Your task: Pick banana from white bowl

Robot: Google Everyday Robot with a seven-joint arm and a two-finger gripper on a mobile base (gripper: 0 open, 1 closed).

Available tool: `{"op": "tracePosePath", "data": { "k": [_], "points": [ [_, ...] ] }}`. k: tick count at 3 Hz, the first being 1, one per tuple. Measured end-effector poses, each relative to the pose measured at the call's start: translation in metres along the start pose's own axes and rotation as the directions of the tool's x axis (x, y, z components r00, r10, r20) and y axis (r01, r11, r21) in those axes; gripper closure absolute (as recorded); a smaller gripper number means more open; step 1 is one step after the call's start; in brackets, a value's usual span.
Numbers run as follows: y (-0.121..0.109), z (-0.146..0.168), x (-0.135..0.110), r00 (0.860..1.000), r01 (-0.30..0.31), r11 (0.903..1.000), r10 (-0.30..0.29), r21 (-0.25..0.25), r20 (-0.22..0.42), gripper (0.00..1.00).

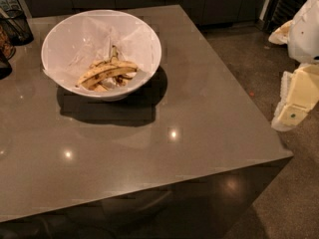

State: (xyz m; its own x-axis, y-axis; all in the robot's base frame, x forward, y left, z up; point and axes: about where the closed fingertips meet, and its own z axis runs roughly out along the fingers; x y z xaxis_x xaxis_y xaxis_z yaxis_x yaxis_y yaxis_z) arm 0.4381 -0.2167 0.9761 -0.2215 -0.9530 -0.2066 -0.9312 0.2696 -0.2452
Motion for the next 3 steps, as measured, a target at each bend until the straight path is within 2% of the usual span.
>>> {"op": "tracePosePath", "data": {
  "k": [1,2,3],
  "points": [
    [0.000,0.000,0.000,1.000,0.000,1.0000,0.000,0.000,0.000,0.00],
    [-0.009,0.001,-0.039,0.997,0.071,0.9973,-0.072,-0.015,-0.026,0.00],
    [-0.011,0.003,-0.055,0.994,0.105,0.9944,-0.106,-0.011,-0.021,0.00]
  ]
}}
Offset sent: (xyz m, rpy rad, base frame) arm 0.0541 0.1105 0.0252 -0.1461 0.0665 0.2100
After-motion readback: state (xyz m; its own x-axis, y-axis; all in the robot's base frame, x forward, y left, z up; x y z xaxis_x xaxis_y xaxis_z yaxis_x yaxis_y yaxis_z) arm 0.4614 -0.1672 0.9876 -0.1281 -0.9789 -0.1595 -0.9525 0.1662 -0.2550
